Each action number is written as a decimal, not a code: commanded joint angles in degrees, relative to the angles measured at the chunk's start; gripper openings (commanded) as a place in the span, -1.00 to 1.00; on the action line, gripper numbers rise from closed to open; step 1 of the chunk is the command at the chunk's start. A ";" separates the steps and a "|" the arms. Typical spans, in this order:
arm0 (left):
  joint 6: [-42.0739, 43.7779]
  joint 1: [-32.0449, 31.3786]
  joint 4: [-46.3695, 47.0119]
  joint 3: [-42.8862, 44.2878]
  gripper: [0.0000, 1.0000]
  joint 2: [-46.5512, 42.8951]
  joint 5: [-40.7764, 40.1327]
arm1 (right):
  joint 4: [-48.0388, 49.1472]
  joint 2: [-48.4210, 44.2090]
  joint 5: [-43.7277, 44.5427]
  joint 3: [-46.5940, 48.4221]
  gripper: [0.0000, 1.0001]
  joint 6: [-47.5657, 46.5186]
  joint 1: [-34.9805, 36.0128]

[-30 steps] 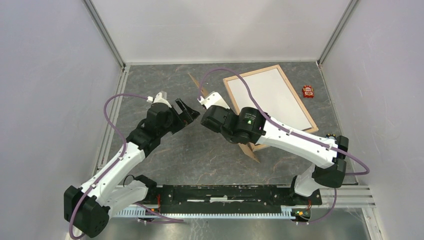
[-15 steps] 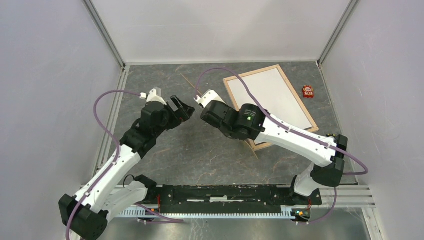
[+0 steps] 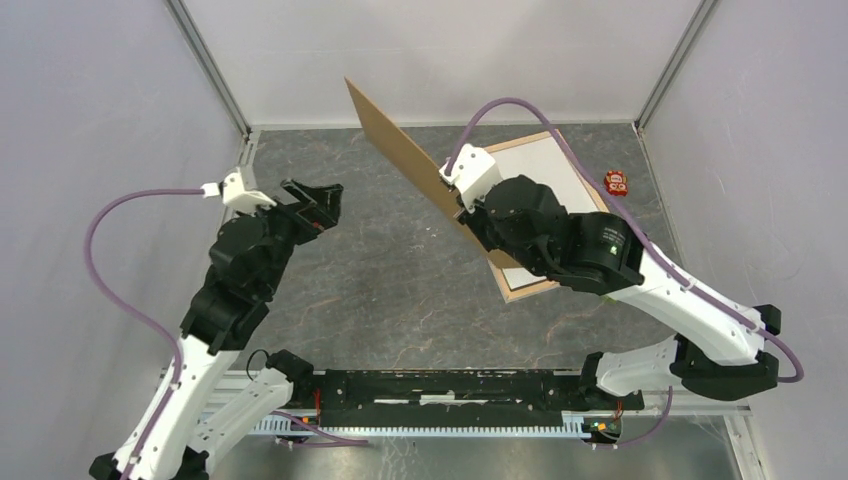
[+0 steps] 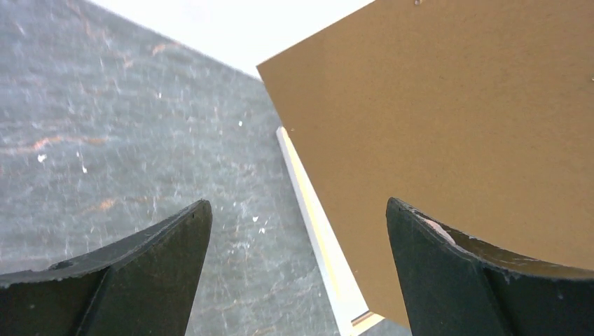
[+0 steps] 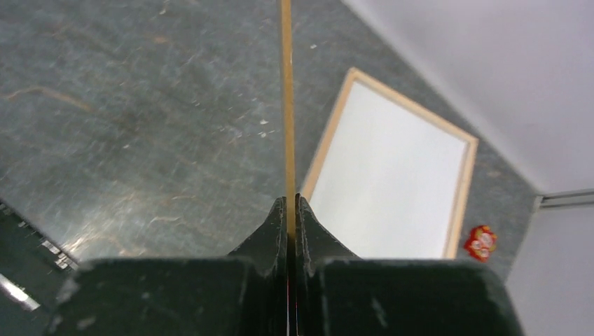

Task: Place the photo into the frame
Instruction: Turn over the photo frame item on the photo frame.

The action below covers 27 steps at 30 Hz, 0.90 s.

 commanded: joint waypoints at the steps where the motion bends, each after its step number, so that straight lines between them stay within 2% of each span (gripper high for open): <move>1: 6.22 -0.20 0.74 4.87 1.00 -1.68 -4.64 | 4.03 1.13 12.45 8.67 -1.00 -7.45 -0.41; 4: 8.41 -0.16 1.27 5.82 1.00 -1.56 -5.70 | -0.95 3.52 25.32 13.21 -1.00 -9.99 -0.56; 6: 9.71 -0.18 2.49 5.74 1.00 -1.29 -5.76 | -2.35 4.45 33.59 12.38 -1.00 -11.34 -0.89; 9: 11.30 -0.54 4.53 5.50 1.00 -0.32 -4.64 | -1.84 5.57 38.30 10.18 -1.00 -11.83 -2.87; 14: 14.75 -2.21 7.92 2.90 1.00 0.69 -3.25 | 1.32 8.96 39.53 6.62 -1.00 -13.02 -7.17; 20: 19.82 -4.68 9.11 -0.37 1.00 -0.78 -8.08 | 6.49 13.87 39.04 0.90 -1.00 -14.14 -10.39; 27: 21.74 -5.93 10.22 -2.69 1.00 -0.61 -8.10 | 14.16 18.29 38.80 -5.54 -1.00 -16.72 -13.33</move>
